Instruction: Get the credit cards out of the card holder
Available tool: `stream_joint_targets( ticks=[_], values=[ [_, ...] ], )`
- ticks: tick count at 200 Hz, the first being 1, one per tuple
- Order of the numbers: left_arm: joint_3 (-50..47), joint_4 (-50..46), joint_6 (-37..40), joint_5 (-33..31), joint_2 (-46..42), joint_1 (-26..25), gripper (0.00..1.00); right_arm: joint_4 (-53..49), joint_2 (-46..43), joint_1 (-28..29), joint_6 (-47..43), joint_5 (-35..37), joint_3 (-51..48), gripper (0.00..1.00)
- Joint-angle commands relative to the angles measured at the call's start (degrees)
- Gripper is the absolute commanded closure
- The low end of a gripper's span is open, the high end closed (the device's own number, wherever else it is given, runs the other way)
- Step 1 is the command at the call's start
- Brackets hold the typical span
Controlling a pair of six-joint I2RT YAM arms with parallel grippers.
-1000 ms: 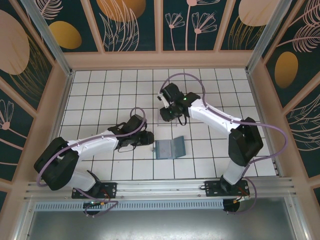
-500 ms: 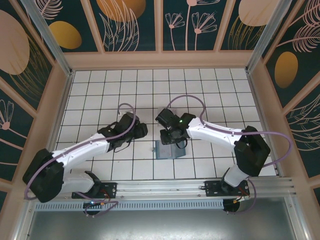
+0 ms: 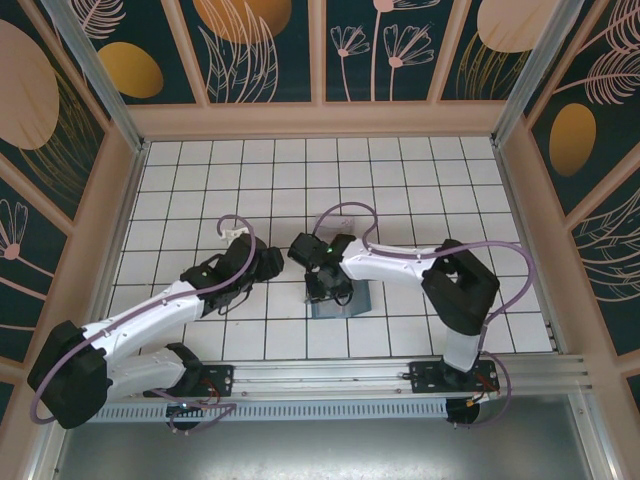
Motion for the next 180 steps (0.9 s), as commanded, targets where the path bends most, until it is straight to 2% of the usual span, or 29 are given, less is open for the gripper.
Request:
stream_joint_targets(
  ticks=[1,43,99,152,180],
  values=[
    [-1.03,0.19,-0.34,-0.56,-1.01,0.46,0.27,-3.85,1.93,0.86,1.24,2.53,2.41,0.58],
    [-1.14,1.12,0.4,0.24,-1.01,0.43,0.27,-4.52,3.79,1.01,1.26,2.96,2.96,0.57],
    [-1.08,1.65,0.83,1.05,-0.92,0.45,0.27,-4.63,4.7,1.32,1.69,3.49,2.11,0.62],
    [-0.82,1.74,1.0,2.04,-0.97,0.44,0.27,-4.19,4.73,1.3,1.91,3.22,1.64,0.78],
    [-0.87,4.36,2.07,6.37,0.39,0.45,0.32,-3.01,3.12,1.31,2.06,2.93,1.37,0.85]
  ],
)
